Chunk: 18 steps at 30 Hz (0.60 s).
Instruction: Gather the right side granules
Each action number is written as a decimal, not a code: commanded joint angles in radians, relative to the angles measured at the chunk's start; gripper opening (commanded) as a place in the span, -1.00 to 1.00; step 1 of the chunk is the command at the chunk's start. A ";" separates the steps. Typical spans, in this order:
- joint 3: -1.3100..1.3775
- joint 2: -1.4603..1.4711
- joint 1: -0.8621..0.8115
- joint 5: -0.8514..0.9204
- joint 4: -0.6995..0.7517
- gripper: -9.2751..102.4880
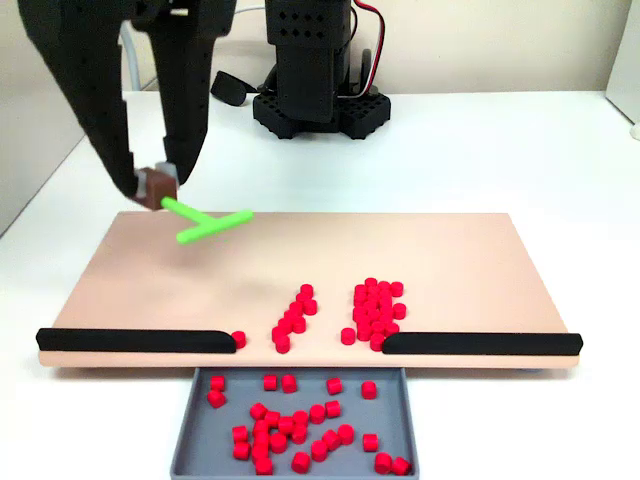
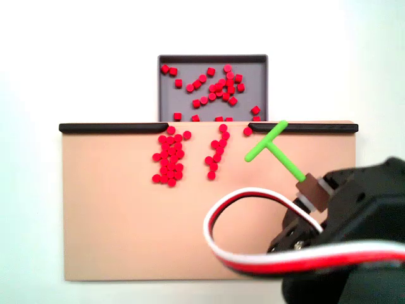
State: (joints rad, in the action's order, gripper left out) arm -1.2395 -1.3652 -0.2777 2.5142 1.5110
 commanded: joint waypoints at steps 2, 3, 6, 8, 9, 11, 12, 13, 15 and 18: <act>-0.172 -0.272 0.080 -0.459 -0.002 -0.84; -0.219 -0.321 0.100 -0.532 -0.002 -0.84; -0.330 -0.430 0.164 -0.729 -0.002 -0.84; -0.387 -0.477 0.201 -0.828 -0.002 -0.84; -0.410 -0.488 0.216 -0.882 -0.002 -0.84; -0.451 -0.499 0.241 -0.960 -0.002 -0.84; -0.465 -0.499 0.250 -1.000 -0.002 -0.84; -0.479 -0.500 0.258 -1.031 -0.002 -0.84; -0.494 -0.502 0.273 -1.080 -0.002 -0.84; -0.538 -0.518 0.285 -1.088 -0.002 -0.84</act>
State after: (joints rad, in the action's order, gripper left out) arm -1.7595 -1.8331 -0.0015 1.4373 1.5110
